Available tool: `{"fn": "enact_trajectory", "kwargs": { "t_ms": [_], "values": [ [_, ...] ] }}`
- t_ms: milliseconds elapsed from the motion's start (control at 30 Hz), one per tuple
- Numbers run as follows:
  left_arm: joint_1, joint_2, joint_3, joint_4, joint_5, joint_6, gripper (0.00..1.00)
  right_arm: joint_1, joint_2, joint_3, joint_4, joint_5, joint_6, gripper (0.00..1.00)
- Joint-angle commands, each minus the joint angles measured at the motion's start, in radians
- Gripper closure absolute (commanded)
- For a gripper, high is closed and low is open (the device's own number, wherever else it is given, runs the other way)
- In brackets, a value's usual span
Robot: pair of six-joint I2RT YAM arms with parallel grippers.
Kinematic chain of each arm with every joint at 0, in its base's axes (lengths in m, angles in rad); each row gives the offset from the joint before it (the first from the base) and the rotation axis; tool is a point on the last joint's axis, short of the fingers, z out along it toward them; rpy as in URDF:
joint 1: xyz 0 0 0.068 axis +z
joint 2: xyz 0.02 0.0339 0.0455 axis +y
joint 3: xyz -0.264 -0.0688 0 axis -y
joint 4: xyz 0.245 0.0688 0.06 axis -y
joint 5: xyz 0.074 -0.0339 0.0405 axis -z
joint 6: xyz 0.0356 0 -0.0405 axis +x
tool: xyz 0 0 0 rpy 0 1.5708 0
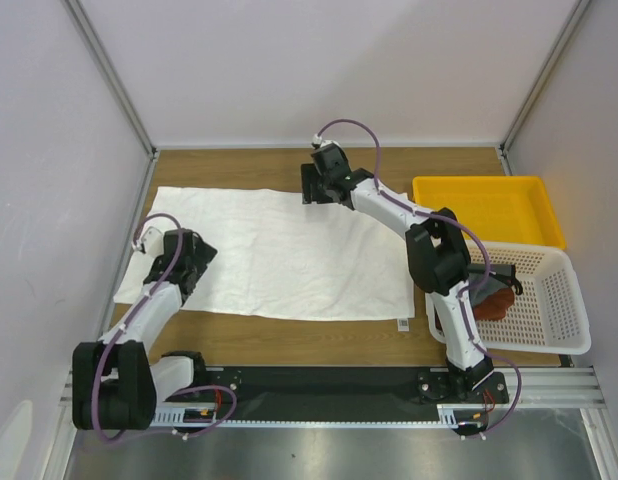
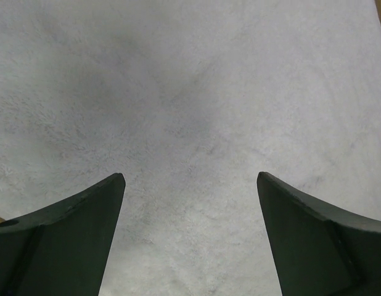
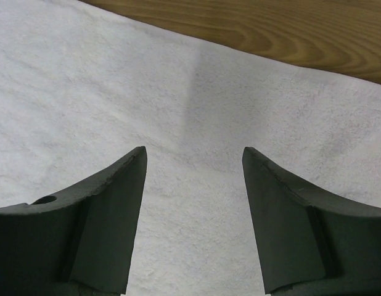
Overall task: Fold and stack the towels
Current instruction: Flatten out the crumpled towel
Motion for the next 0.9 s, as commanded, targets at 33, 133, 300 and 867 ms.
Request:
{"fn": "enact_trajectory", "kwargs": {
  "t_ms": [33, 133, 300, 867],
  "values": [
    [0.086, 0.043, -0.037, 0.070, 0.072, -0.049, 0.06, -0.018, 0.031, 0.058, 0.000, 0.002, 0.017, 0.31],
    [0.109, 0.043, -0.068, 0.078, 0.083, -0.085, 0.06, -0.018, 0.061, 0.077, -0.002, -0.011, 0.028, 0.31],
    [0.114, 0.014, -0.104, 0.026, 0.037, -0.162, 0.06, -0.015, 0.091, 0.100, 0.000, -0.039, 0.045, 0.32],
    [0.318, -0.159, -0.241, -0.025, 0.056, -0.296, 0.09, -0.013, 0.011, -0.038, 0.034, -0.088, 0.062, 0.31]
  ]
}}
